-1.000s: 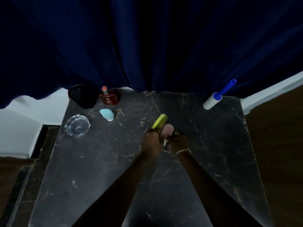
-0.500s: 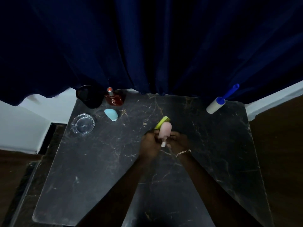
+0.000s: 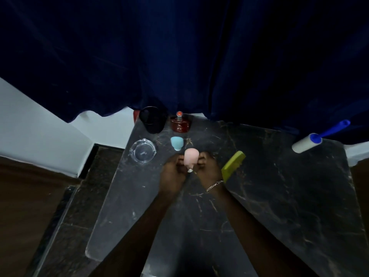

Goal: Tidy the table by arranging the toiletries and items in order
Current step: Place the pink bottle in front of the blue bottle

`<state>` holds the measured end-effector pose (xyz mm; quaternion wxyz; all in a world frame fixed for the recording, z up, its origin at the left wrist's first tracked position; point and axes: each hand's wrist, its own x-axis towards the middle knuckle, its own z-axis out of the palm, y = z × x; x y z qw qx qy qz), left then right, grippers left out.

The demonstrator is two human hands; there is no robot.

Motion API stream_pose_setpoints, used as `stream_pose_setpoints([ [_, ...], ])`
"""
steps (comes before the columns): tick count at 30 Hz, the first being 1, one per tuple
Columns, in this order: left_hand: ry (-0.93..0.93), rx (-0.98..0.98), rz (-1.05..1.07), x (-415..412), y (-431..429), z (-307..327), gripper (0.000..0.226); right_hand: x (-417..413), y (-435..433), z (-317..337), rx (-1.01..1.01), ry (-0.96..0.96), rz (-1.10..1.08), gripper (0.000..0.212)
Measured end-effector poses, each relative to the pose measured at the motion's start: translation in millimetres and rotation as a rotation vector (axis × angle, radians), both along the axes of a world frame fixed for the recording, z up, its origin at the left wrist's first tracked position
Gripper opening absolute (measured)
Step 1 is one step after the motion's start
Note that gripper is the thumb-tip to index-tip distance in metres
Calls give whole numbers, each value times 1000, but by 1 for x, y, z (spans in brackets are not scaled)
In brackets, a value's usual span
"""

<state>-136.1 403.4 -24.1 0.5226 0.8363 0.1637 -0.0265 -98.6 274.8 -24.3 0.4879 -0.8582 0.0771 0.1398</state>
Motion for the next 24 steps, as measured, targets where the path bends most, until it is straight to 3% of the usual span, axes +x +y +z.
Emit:
stream_pose_setpoints([
  [16,81,-100,-108,3,80,-46,29,0,75,-29,-60,-71,49,34],
  [24,55,-67,-178,2,84,-54,35,-2,75,-40,-148,-52,67,21],
])
